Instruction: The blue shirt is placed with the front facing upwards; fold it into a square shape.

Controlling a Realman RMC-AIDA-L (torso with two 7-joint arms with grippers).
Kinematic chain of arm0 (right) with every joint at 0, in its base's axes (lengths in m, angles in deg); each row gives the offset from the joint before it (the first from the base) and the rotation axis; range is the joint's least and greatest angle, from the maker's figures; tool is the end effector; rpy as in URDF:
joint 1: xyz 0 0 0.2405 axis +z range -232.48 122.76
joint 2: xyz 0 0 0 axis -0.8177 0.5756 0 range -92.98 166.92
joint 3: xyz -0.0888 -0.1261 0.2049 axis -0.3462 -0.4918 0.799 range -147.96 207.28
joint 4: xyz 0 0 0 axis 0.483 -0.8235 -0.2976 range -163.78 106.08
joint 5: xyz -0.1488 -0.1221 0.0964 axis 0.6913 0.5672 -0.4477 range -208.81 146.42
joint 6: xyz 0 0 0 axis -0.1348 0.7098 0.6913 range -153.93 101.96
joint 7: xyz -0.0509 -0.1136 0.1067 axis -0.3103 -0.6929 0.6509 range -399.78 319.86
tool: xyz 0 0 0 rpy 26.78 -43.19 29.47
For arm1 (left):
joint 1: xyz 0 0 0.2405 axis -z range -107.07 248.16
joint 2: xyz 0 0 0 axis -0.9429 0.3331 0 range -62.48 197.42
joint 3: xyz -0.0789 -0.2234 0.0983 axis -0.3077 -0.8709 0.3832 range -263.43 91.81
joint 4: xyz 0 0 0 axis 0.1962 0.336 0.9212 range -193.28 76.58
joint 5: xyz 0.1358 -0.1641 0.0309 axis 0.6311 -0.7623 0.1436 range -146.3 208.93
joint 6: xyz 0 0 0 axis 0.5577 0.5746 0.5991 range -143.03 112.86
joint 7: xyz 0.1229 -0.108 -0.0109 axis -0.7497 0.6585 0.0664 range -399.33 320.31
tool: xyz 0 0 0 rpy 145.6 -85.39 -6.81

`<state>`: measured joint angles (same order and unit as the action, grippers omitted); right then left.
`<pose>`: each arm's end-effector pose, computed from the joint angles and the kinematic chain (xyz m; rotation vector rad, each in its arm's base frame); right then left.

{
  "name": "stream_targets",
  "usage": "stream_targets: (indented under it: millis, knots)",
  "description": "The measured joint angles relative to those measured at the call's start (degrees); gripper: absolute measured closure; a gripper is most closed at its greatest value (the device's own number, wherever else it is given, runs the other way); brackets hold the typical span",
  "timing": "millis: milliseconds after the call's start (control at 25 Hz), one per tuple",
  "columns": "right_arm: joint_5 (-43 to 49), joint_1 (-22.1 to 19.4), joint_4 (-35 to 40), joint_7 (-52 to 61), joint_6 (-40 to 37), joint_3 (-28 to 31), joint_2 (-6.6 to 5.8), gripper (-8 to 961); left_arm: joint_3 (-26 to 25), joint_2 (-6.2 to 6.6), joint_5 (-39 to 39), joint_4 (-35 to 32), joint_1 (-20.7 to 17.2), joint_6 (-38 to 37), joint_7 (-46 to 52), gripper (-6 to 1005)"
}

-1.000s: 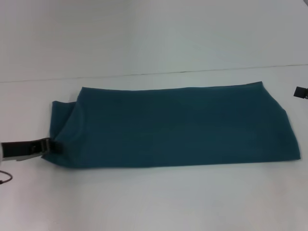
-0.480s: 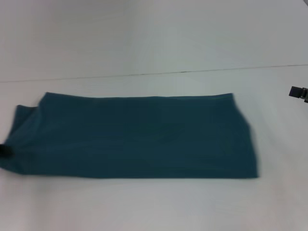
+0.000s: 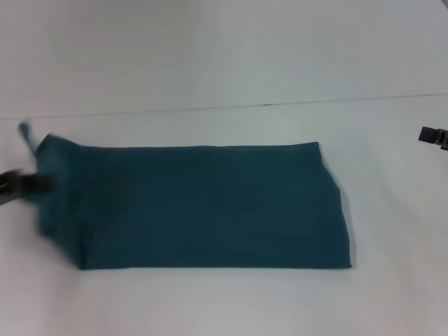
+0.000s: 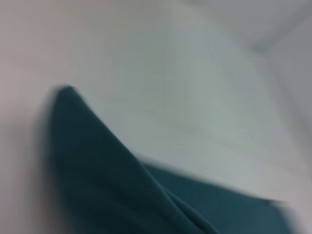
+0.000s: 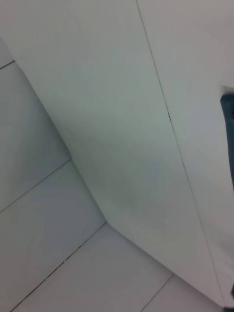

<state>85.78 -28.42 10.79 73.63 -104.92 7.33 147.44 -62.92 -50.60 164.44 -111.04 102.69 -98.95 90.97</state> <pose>0.3496 0.3650 0.1047 -1.9775 1.3952 0.7835 -0.3053 0.3753 0.0665 -2.0674 -1.6003 -0.6089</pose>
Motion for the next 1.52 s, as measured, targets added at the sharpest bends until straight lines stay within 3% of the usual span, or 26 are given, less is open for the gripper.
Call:
stream_targets:
  millis: [160,320,440,640,760,840,960,1200,1440,1520]
  knots:
    - [0.0,-0.1,-0.1,-0.8,0.0,0.0,0.07,22,6.8,-2.09,-12.3,1.5,3.0,-3.8,-0.8,957]
    - [0.0,-0.2,-0.1,-1.4,-0.1,-0.1,0.16,22,14.9,-5.69,-19.1,2.9,8.5,-2.3,-0.8,956]
    - [0.0,-0.3,-0.1,-1.5,-0.1,-0.4,0.17,22,21.2,-6.30,-23.4,8.3,12.5,1.3,-1.8,956]
    - [0.3,-0.3,-0.1,-2.3,-0.3,-0.6,0.53,23,34.1,-6.53,-36.8,24.3,19.1,11.5,-10.4,957]
    - [0.4,-0.2,-0.1,-2.8,-0.4,-0.7,0.67,23,38.6,-6.56,-49.8,38.1,22.5,18.9,-22.8,956]
    - [0.4,-0.2,-0.1,-3.0,-0.7,-1.0,0.76,23,39.0,-6.56,-54.8,43.4,23.3,20.3,-27.9,945]
    - [0.5,-0.1,-0.1,-3.0,-0.9,-1.5,0.83,23,38.8,-6.55,-56.9,45.2,21.4,19.3,-30.5,914]
    - [0.5,0.2,0.0,-3.0,-1.0,-1.7,0.82,23,39.2,-6.56,-56.9,39.8,15.4,15.6,-29.0,850]
    - [0.3,0.2,0.0,-2.8,-1.0,-1.7,0.79,23,39.3,-6.36,-56.7,36.7,12.1,14.1,-28.6,651]
    - [0.5,0.2,-0.1,-2.3,-0.9,-2.1,0.74,23,39.5,-6.12,-56.3,35.4,11.0,13.9,-28.0,495]
